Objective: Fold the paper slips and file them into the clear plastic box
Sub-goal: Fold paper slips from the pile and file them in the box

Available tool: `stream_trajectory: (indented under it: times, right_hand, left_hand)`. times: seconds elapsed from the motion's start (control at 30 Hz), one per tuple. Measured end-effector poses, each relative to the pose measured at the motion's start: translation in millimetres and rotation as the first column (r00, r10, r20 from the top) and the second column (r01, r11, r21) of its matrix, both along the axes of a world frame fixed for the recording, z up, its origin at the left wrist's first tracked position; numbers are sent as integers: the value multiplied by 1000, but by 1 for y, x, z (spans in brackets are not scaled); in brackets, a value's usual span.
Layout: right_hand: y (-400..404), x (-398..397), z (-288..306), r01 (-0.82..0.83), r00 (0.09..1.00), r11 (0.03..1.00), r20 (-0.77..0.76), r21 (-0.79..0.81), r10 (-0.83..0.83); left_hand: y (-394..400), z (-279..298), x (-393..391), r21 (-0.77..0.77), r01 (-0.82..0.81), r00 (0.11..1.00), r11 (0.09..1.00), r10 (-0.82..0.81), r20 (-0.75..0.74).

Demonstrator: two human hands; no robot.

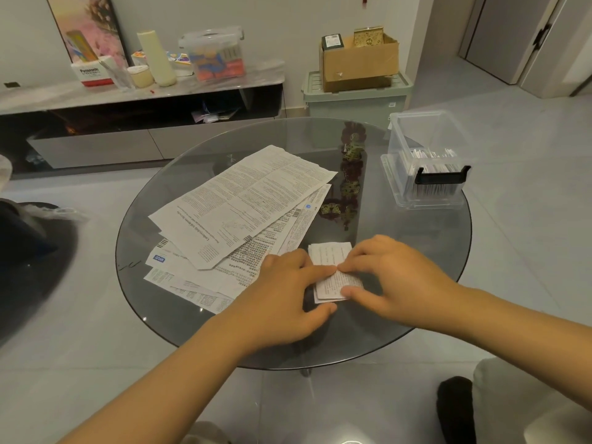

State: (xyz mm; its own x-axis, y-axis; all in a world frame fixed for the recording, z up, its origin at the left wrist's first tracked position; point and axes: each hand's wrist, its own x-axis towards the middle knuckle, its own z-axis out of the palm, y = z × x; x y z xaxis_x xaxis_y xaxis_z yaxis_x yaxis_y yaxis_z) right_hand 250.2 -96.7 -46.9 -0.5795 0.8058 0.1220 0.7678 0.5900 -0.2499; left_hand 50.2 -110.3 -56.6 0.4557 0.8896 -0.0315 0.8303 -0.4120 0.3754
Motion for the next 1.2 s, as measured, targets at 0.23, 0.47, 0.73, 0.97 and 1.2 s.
stream_trajectory:
  times: [0.23, 0.47, 0.73, 0.97, 1.2]
  right_hand:
    - [2, 7, 7, -116, 987, 993, 110, 18, 113]
    - [3, 4, 7, -94, 992, 991, 92, 93, 85]
    - [15, -9, 0, 109, 977, 994, -182, -20, -110]
    - [30, -18, -9, 227, 937, 941, -207, -252, -282]
    - [35, -8, -8, 185, 915, 924, -283, -334, -286]
  left_hand:
    - [4, -1, -2, 143, 123, 992, 982, -125, -1]
    - [9, 4, 0, 155, 116, 991, 981, -124, 47]
    - [15, -1, 16, 73, -239, 929, 968, 207, 306]
    - [28, 0, 19, -83, -304, 881, 949, 314, 353]
    - [41, 4, 7, -131, -266, 918, 955, 292, 269]
